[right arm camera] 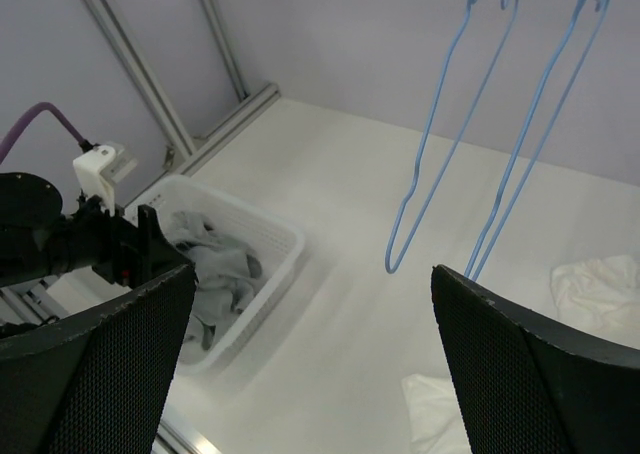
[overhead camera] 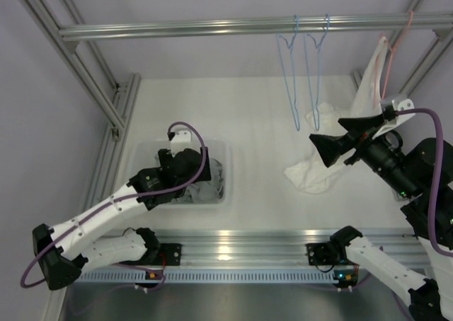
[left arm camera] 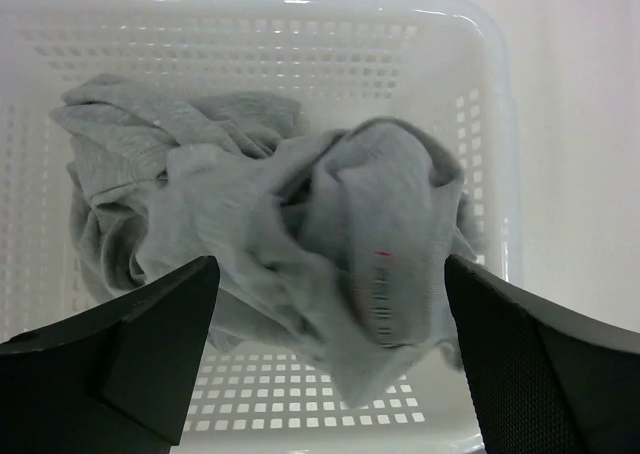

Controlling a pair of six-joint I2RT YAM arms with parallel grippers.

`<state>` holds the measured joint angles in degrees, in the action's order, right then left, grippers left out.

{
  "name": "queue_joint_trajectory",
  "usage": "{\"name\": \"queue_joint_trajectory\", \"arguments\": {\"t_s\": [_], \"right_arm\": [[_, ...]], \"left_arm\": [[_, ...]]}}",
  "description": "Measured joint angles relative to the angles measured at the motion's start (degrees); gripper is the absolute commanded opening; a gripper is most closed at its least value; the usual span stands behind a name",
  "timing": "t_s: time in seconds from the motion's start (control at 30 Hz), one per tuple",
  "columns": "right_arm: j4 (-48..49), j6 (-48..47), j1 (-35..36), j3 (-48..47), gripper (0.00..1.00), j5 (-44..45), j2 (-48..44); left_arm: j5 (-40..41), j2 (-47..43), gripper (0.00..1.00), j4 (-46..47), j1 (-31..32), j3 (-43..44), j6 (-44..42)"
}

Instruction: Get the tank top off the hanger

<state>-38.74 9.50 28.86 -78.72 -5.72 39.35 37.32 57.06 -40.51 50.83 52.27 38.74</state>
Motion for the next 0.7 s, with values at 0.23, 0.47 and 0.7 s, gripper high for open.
{"name": "queue_joint_trajectory", "arguments": {"t_s": [0.23,0.47,0.7], "right_arm": [[0.1,-0.4,0.0,-1.2,0.99,2.2,2.8],[-1.6,-1.9,0.0,-3.1,0.99,13.7,6.1],[-7.8,-3.4,0.0,-2.2,0.99,32.8,-1.5]], "left_arm": [[-1.7,-5.0,0.99,-1.1,-0.1,2.3,-3.3],[-9.7,4.2,0.99,0.1,-24.4,21.2,-8.6],[-13.3,3.9,0.99,-1.8,-38.6,22.9,-13.0]]}}
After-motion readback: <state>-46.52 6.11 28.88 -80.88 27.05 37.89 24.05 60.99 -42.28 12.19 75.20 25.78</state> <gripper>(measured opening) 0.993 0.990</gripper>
